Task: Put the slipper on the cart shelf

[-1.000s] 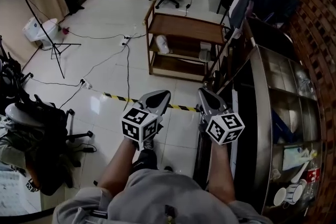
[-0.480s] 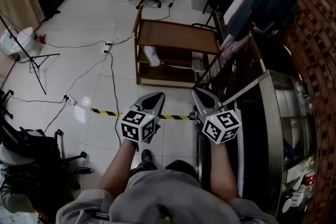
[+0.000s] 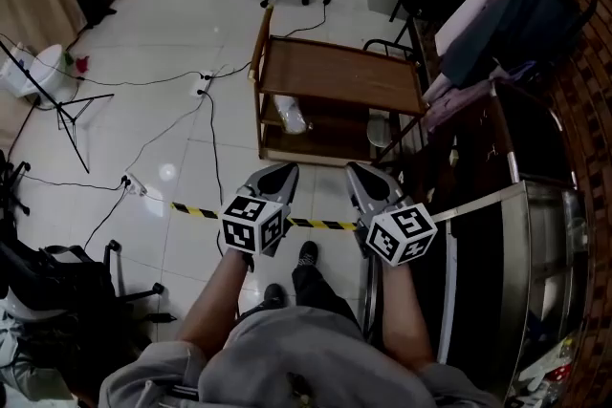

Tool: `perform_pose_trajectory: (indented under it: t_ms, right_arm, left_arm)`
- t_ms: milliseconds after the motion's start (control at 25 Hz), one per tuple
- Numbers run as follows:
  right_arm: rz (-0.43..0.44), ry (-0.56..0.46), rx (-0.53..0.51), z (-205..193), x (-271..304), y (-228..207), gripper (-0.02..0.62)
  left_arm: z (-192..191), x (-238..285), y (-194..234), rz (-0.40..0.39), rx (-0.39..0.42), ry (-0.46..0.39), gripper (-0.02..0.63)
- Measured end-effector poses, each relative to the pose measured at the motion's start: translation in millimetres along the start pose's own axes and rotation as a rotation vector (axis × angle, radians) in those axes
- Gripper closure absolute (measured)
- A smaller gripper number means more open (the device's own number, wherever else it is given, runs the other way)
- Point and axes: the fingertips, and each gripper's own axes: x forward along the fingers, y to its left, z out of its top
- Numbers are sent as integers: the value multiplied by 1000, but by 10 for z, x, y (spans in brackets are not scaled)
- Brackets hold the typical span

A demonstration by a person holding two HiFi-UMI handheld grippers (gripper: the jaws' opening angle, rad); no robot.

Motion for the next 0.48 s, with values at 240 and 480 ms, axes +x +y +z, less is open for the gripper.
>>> perform_pose_trajectory:
  t_ms: [240, 480]
  right_arm:
    - [48, 8, -1, 50, 578, -597, 597]
    - [90, 46, -3, -61, 1014, -1114, 597]
  left_arm:
    - [131, 607, 397, 90, -8, 1, 598]
    - [159, 1209, 670, 141, -37, 20, 598]
